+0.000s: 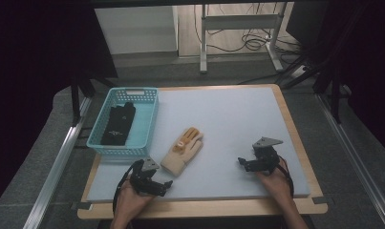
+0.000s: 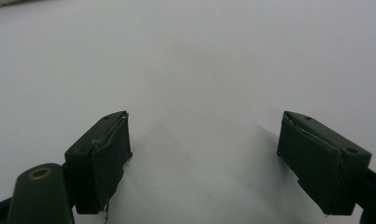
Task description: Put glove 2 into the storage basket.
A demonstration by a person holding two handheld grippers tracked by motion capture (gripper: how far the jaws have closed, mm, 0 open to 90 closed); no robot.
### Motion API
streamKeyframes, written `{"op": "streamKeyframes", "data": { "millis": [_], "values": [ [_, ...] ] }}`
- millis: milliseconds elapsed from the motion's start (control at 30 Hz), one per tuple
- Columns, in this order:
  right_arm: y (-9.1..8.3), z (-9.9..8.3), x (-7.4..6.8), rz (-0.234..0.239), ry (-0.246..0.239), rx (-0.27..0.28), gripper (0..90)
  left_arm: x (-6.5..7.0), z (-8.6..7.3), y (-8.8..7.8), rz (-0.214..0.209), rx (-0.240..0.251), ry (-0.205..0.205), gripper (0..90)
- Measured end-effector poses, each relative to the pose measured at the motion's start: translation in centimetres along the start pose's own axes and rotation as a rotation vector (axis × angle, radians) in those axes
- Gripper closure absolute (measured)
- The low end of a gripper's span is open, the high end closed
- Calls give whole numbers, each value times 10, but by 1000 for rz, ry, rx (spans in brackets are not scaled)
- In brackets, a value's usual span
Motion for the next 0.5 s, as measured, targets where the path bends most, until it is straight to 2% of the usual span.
{"op": "streamKeyframes", "data": {
  "millis": [100, 267, 367, 400, 500],
  "values": [
    [0, 0, 0, 0, 0, 0, 166, 1, 6, -3, -8, 3, -1, 8],
    [0, 0, 0, 0, 0, 1, 166, 4, 31, -7, -23, 21, -4, 8],
    [0, 0, 0, 0, 0, 1, 166, 6, 46, 2, -32, 12, 7, 5],
    [0, 0, 0, 0, 0, 1, 166, 7, 53, 12, -31, -1, 16, 2],
    [0, 0, 0, 0, 0, 1, 167, 7, 60, 22, -17, -22, 16, 0]
  ]
}}
Point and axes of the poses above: each handheld gripper's, and its own axes: y roughly forward along the jaws, z roughly out of its top, x roughly to its right, the point moved 5 cm from there along y, roughly forward along the jaws, and after that the axes turned 15 degrees about x, right-handed, at the moved point
